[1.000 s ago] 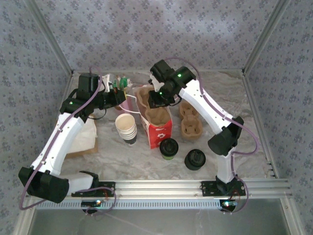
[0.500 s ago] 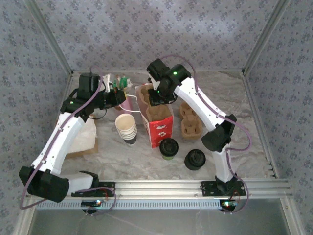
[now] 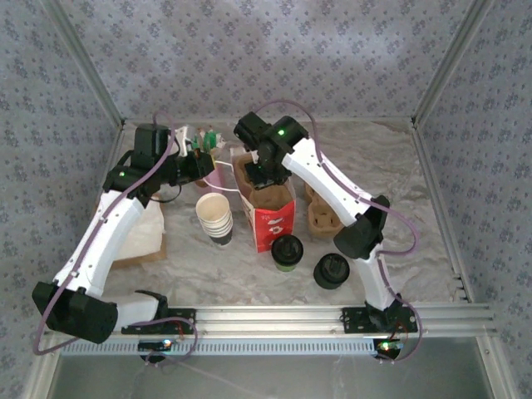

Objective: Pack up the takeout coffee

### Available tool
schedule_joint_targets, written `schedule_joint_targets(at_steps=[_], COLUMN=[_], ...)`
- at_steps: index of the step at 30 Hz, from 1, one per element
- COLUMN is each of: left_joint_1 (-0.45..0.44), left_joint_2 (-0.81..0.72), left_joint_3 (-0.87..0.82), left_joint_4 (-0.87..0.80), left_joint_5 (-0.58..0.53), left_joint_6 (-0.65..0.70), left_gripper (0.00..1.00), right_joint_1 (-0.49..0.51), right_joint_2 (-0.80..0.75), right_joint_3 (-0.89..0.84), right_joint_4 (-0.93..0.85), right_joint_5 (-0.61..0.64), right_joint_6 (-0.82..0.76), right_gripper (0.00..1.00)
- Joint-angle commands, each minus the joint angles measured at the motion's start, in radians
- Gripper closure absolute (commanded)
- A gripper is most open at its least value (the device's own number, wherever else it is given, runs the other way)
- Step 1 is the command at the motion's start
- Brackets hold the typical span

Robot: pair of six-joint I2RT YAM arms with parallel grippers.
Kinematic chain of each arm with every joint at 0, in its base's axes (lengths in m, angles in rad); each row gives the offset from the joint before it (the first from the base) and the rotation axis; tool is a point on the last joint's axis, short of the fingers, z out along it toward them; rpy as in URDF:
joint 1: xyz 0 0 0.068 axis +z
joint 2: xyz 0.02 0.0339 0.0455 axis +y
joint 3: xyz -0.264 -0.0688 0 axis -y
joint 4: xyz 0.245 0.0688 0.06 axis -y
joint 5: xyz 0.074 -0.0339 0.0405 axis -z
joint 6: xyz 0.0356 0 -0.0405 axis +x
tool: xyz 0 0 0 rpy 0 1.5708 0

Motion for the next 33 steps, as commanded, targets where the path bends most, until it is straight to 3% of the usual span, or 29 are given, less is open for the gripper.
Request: schedule_joint_targets(at_steps=[1,12,33], left_joint_1=[-0.006,-0.007,-0.007], left_joint_2=[0.007,0.01,0.003], left_joint_3=[0.006,0.004,-0.002], left_joint_4=[0.042,0.045,0.041], left_joint_5=[-0.003,-0.006,-0.018], left_joint_6=[-0.003,-0.004,-0.002], left_gripper=[0.96,0.96,0.96], right_joint_1=[0.005,0.014,0.016], right_joint_2=[0.039,0.105,0.103], right_joint_3=[0.027,0.01,-0.184], right_joint_4=[-0.051,-0.037,0.12], right_joint_5=[0.031,0.034,0.021], right_joint_6=[-0.01,0.008,0.086], right_gripper=[0.79,0.8,0.8])
